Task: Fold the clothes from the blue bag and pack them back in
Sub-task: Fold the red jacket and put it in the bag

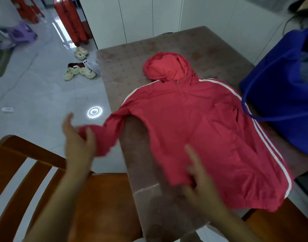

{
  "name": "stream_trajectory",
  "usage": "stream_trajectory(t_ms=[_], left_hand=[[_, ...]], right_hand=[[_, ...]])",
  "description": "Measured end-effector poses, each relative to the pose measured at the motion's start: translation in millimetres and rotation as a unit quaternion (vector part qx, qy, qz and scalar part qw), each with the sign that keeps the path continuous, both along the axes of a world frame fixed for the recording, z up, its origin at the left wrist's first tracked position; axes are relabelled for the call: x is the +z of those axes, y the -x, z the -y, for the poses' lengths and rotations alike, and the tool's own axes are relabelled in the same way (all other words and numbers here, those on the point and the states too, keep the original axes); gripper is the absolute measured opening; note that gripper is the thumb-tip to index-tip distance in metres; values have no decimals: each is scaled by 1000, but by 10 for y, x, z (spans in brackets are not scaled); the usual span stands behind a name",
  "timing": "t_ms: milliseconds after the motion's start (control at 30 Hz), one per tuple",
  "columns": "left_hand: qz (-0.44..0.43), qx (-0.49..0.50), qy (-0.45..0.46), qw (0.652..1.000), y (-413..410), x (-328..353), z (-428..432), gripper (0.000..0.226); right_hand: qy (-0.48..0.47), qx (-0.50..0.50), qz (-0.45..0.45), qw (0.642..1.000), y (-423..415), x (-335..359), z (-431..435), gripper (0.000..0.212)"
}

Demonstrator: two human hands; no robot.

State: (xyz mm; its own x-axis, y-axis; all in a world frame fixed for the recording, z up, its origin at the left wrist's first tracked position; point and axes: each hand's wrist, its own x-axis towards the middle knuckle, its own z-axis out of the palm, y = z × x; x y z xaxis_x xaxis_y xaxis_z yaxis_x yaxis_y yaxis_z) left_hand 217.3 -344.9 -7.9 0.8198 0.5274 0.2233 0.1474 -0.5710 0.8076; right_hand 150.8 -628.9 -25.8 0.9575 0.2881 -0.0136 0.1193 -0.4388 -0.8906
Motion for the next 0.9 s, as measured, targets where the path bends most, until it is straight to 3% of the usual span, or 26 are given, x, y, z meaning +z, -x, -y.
stream_trajectory(t_ms=[100, 167, 300, 400, 533, 633, 733, 800, 900], left_hand=[[28, 13, -197, 980, -272, 227, -689, 59], [-19, 31, -286, 958, -455, 189, -1136, 60], [-135, 24, -363, 921, -433, -147, -1311, 54], [-217, -4, -298, 930, -323, -535, -1013, 65], [-217, -150, -106, 959, 56, -909, -15, 49], [-224, -237, -19, 945, 427, -1123, 617, 56], [-270, -189, -30, 944, 570, -1225, 893, 57], [-255, -146, -2, 956, 573, -1132, 881, 47], [-207, -91, 22, 974, 569, -994, 572, 49]], right_hand=[[187, 272, -86, 940, 96, -88, -115, 99], [203, 272, -79, 937, 96, -203, -115, 101], [213, 170, -30, 962, -67, -399, 65, 91], [248, 78, 26, 965, -276, -496, 378, 89], [287, -117, 64, 949, -460, -593, 1059, 90], [367, -198, -8, 909, -356, -697, 1519, 92], [378, -270, -102, 880, -164, -821, 1704, 92], [324, -305, -118, 888, -78, -824, 1706, 89], [295, -262, -93, 914, 74, -808, 1587, 105]])
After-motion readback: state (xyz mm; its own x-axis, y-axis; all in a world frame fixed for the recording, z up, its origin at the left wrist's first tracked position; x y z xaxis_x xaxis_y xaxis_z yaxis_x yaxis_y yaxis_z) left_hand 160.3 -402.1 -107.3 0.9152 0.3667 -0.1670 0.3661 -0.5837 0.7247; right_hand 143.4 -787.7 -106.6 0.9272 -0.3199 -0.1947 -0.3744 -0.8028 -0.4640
